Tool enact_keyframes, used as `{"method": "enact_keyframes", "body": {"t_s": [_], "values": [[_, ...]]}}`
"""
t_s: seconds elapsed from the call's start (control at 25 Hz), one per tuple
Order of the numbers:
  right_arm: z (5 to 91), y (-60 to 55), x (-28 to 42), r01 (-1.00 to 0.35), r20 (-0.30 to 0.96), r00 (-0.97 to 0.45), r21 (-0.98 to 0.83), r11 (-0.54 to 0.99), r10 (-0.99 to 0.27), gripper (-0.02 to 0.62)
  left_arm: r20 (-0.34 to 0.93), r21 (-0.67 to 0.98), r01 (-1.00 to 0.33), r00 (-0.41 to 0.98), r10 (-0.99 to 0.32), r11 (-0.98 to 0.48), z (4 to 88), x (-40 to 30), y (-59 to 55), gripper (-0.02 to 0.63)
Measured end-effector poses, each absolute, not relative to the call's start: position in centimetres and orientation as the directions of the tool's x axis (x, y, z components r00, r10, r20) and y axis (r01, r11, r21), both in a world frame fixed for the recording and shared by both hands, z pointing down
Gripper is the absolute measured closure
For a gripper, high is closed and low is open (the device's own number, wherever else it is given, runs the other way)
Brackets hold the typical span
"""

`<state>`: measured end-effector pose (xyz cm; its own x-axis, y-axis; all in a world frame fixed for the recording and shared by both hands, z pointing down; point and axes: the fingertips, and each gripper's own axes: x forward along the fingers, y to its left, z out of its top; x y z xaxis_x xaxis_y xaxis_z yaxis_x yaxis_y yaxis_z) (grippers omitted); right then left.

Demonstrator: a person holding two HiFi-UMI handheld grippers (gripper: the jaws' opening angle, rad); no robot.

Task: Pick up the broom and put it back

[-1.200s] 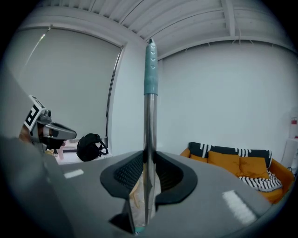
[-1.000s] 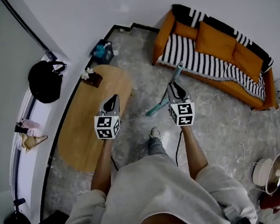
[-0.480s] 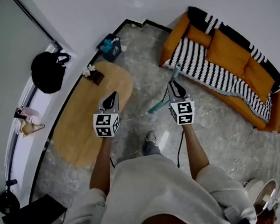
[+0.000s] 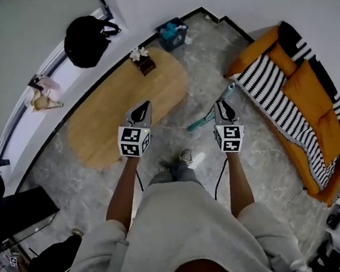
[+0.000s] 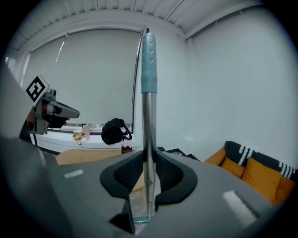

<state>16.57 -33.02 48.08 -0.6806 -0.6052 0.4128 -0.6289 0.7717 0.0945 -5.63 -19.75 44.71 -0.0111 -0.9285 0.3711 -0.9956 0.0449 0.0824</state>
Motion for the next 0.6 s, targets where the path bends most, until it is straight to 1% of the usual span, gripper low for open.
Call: {"method": "enact_keyframes", "body": {"t_s": [0.24,0.6], "values": [[51.0,-29.6,12.9,-0.550,0.476,-0.715,0.068,0.832,-0.512,0.512,0.389,0.118,-0.984,-0.081,-0.917,0.137,46.6,-8.4,-15.6,0.609],[57.1,-25.6,8.3,-0.453,0.555,-0.734,0.030,0.891,-0.392,0.512,0.443,0.158,-0.962,-0.131,-0.887,0.221,51.5,-10.5,-11.7,0.609]]}}
